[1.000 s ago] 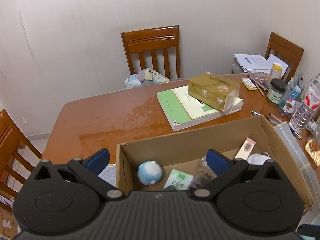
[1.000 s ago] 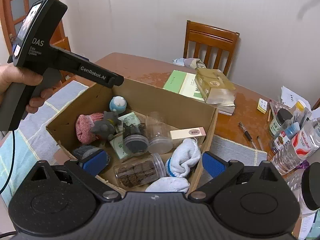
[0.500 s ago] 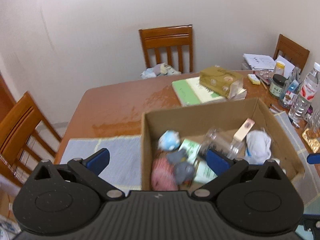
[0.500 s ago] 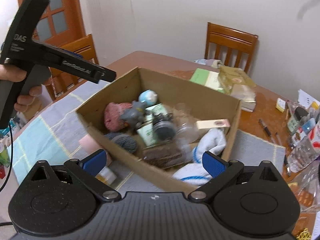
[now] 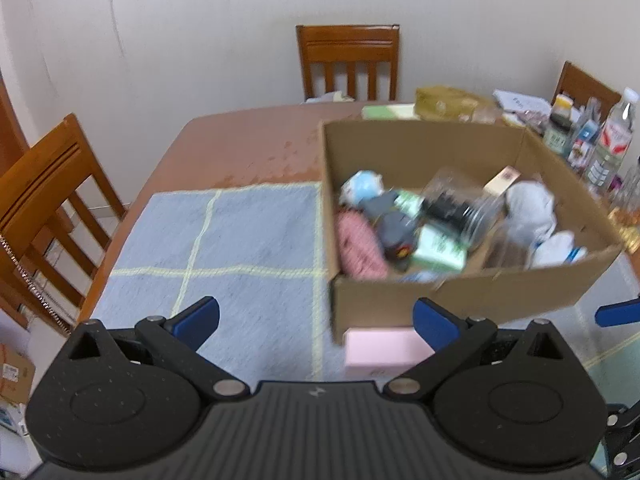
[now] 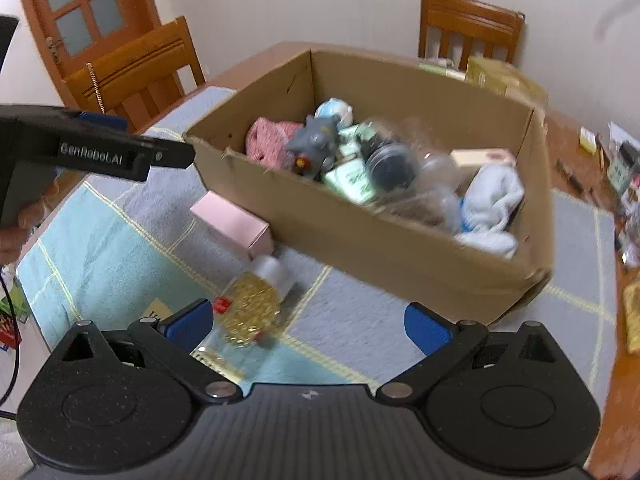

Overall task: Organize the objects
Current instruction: 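Move the left gripper to the pink paper box while right approaches the gold capsule bottle, then grasp the pink paper box with the left gripper while right grasps the gold capsule bottle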

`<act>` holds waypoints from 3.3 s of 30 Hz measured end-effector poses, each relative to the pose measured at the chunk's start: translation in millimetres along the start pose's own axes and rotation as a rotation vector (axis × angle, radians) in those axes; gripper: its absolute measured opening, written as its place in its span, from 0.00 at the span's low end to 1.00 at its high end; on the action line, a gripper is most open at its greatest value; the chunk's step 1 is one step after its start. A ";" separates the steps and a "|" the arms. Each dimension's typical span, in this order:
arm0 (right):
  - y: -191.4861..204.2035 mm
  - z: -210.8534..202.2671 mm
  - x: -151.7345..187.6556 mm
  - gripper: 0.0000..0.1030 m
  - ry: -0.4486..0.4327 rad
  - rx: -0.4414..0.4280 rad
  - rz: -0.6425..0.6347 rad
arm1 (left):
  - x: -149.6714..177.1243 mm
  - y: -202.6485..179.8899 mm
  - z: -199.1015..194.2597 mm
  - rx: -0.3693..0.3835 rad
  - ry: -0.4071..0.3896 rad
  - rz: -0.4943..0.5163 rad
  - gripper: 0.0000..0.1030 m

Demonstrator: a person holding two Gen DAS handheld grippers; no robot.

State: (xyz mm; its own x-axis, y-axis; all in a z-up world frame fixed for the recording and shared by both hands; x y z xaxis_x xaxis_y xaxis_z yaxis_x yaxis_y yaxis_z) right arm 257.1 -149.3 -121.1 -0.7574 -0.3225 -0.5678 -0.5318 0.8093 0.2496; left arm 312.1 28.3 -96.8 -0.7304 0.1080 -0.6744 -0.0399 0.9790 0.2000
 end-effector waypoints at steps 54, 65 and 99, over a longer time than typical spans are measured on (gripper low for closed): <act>-39.3 43.3 42.4 1.00 0.063 0.266 0.154 | 73.7 -56.3 42.9 0.223 0.138 0.079 0.99; -72.4 25.2 53.4 1.00 0.065 0.269 0.174 | 75.6 -77.4 49.0 0.184 0.161 0.034 0.99; -24.2 56.9 58.9 1.00 0.076 0.197 0.200 | 65.2 -25.1 77.7 0.119 0.084 0.072 0.98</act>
State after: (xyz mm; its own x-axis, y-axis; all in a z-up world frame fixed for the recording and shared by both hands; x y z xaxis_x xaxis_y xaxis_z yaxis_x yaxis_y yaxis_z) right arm 246.9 -160.0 -205.3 -0.8697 -0.1769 -0.4608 -0.2912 0.9377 0.1896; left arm 318.5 24.2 -201.1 -0.7833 0.1686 -0.5984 0.0918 0.9833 0.1569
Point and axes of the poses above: each gripper's, at about its wrist camera, not at the fingertips, and z roughly the way its jaws point, y to its left, x to its underside, the point moved 10 cm from there along z, roughly the way its jaws point, and after that the axes turned 10 degrees about -x, right-handed, at the moved point
